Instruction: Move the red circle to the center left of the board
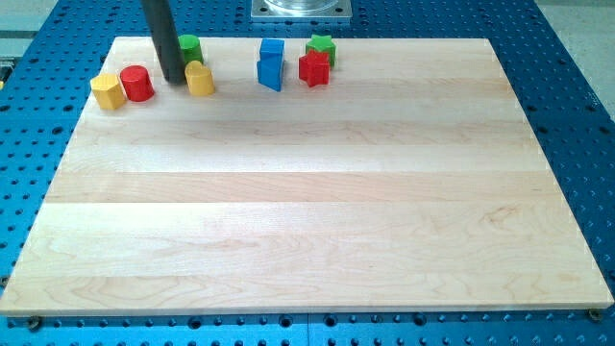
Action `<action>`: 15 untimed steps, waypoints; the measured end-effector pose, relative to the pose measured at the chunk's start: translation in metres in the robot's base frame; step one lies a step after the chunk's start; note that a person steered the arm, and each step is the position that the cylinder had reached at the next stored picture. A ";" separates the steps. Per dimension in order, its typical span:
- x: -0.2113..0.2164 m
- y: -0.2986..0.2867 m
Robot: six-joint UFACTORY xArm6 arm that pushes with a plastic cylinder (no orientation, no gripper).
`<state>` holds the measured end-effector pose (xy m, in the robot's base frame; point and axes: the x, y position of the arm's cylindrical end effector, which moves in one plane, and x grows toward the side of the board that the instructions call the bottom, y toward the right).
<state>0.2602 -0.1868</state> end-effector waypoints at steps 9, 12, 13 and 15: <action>0.048 -0.023; 0.100 -0.040; 0.130 -0.040; 0.120 -0.049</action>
<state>0.3798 -0.2359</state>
